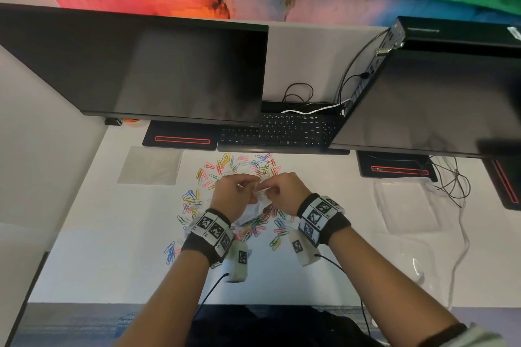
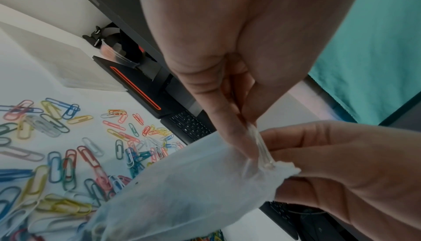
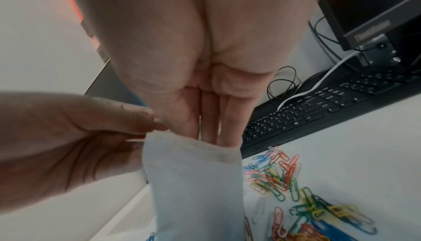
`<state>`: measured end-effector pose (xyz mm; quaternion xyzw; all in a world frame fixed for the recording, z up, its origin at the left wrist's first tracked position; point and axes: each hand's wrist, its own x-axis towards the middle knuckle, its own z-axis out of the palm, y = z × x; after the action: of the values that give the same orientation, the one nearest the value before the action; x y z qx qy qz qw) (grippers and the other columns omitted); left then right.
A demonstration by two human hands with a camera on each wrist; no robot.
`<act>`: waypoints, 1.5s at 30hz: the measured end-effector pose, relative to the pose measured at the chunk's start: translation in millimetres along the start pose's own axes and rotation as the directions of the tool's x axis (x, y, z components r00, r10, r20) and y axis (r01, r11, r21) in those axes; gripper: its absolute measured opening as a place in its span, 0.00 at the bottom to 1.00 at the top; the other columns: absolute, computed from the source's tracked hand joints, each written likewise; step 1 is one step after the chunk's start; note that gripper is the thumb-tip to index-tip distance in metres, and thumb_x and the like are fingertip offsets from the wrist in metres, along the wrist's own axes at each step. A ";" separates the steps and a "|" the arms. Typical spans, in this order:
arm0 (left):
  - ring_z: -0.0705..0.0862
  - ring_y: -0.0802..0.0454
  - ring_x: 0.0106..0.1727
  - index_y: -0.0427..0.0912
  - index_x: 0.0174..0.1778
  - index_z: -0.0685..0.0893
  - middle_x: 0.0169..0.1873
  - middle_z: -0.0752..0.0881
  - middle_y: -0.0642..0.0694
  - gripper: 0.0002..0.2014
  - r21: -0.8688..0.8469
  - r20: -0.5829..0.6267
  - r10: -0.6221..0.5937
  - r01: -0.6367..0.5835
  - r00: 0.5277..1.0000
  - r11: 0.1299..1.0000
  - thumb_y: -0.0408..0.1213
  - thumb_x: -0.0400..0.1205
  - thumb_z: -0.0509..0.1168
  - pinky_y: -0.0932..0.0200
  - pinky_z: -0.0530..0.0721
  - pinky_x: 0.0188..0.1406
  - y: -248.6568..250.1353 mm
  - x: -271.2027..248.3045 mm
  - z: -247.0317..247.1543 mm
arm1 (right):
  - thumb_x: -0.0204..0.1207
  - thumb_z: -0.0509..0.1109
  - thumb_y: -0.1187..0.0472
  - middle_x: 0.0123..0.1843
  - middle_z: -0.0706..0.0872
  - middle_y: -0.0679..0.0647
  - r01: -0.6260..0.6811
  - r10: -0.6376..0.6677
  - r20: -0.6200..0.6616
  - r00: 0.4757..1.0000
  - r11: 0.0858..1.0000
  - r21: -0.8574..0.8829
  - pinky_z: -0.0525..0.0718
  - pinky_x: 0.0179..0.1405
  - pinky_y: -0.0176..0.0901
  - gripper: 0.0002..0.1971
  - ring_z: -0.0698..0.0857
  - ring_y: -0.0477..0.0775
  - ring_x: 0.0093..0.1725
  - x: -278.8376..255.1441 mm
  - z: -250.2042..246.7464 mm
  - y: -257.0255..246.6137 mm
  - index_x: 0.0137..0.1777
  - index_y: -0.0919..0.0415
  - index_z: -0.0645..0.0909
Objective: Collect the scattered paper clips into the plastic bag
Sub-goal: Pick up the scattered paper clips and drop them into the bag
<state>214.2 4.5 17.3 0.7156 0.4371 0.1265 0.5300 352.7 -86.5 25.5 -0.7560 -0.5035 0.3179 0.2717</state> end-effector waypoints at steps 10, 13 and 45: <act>0.92 0.52 0.33 0.40 0.55 0.91 0.43 0.90 0.44 0.10 -0.098 -0.048 -0.024 0.019 0.999 0.995 0.28 0.85 0.65 0.61 0.92 0.38 -5.2 -2.8 -13.5 | 0.46 0.89 0.50 0.71 0.74 0.58 -0.594 0.595 0.060 0.802 0.804 -0.035 0.87 0.59 0.57 0.62 0.81 0.59 0.65 -41.9 -16.1 115.1 0.81 0.45 0.58; 0.91 0.51 0.33 0.38 0.55 0.91 0.43 0.89 0.43 0.10 -0.116 -0.064 -0.027 0.020 0.998 0.993 0.26 0.84 0.65 0.59 0.92 0.38 -6.8 -3.7 -17.9 | 0.44 0.90 0.47 0.75 0.67 0.60 -0.538 0.547 0.113 0.829 0.836 -0.106 0.77 0.71 0.55 0.69 0.73 0.60 0.72 -51.6 12.2 127.2 0.84 0.51 0.51; 0.91 0.49 0.33 0.44 0.52 0.91 0.41 0.88 0.45 0.10 -0.111 0.007 -0.057 0.057 0.998 0.992 0.28 0.85 0.65 0.48 0.93 0.44 -14.0 -0.8 -0.4 | 0.74 0.74 0.67 0.55 0.89 0.65 -0.354 0.415 0.210 0.885 0.309 0.883 0.87 0.55 0.41 0.15 0.89 0.55 0.51 -15.7 -28.0 60.8 0.59 0.73 0.84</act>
<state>206.6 4.9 5.5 0.6725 0.4487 0.1340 0.5731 405.1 -124.7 2.5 -0.5940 -0.0489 0.5710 0.5646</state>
